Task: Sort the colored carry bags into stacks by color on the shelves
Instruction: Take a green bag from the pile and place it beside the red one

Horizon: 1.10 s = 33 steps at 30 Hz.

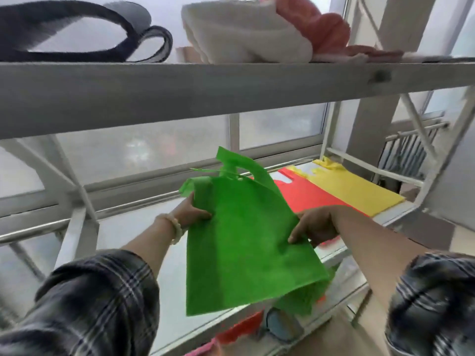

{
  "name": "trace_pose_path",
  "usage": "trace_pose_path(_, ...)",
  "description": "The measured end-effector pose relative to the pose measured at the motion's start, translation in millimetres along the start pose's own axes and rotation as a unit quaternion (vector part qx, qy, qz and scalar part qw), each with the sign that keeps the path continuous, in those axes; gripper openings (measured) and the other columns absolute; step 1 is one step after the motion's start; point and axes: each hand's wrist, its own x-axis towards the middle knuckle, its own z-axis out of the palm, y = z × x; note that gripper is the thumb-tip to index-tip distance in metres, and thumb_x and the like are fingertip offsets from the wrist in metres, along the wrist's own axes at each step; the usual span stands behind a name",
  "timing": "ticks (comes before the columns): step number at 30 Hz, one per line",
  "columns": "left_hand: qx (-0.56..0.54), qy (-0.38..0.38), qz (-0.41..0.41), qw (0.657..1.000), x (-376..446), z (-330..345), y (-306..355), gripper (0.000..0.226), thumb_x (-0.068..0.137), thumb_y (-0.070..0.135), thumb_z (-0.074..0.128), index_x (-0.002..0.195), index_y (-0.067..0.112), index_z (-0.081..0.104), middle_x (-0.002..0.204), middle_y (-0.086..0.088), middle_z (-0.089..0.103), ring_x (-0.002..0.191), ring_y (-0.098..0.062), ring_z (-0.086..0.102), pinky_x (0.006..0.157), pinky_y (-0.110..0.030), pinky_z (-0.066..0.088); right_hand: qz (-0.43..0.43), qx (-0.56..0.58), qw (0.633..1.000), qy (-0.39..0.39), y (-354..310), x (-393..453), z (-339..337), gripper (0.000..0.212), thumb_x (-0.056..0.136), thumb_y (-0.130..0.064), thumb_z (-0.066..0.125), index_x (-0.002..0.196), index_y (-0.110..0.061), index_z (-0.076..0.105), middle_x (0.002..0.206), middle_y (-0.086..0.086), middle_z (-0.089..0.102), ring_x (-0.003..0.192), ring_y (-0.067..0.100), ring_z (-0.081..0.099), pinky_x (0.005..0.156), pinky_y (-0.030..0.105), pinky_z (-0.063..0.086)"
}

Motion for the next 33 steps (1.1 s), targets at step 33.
trace_pose_path(33, 0.264, 0.311, -0.113, 0.906, 144, 100, -102, 0.061, 0.09, 0.003, 0.054, 0.143, 0.026, 0.034, 0.143, -0.009, 0.044, 0.105, -0.03, 0.062, 0.085, -0.035, 0.055, -0.054, -0.211, 0.96, 0.174, 53, 166, -100, 0.077, 0.083, -0.002, 0.056, 0.15, -0.02, 0.021, 0.137, 0.009, 0.052, 0.117, 0.023, 0.057, 0.093, 0.026, 0.046)
